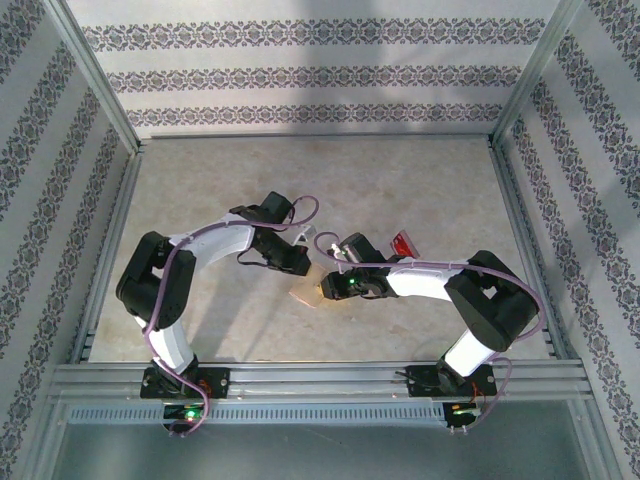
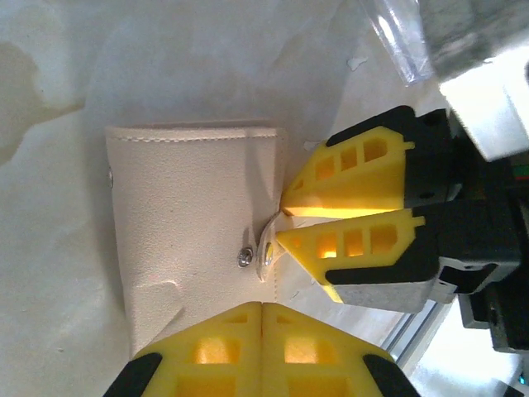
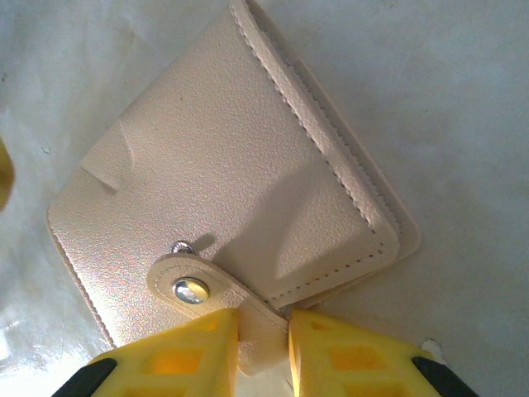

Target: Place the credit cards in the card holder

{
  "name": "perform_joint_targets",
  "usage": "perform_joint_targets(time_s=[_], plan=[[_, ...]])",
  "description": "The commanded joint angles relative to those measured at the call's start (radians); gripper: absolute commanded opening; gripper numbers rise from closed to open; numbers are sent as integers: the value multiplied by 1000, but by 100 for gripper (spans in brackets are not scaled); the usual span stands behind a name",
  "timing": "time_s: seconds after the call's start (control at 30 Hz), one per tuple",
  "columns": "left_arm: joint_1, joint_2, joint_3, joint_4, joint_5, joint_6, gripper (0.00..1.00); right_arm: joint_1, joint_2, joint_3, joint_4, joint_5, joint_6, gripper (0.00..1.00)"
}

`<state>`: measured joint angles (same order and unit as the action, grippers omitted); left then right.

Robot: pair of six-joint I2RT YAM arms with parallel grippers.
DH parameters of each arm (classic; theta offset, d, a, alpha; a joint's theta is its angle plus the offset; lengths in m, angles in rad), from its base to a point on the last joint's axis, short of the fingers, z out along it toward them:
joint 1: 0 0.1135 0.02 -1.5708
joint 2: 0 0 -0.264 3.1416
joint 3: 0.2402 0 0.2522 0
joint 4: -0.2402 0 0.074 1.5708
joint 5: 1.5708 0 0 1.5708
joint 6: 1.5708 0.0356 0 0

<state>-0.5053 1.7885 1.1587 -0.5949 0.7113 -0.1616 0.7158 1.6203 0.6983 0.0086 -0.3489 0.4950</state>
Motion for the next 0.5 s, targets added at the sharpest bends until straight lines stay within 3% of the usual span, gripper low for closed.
perform_joint_targets(time_s=[0.0,0.17,0.47], plan=[[-18,56,17,-11,8,-8,0,-4,25,-3,-27,25,5,24],[-23,143,36,-7,20,-31,0,-4,16,1,-10,18,7,24],[-27,142,-10,39,31,-47,0,-6,1,4,11,9,17,24]])
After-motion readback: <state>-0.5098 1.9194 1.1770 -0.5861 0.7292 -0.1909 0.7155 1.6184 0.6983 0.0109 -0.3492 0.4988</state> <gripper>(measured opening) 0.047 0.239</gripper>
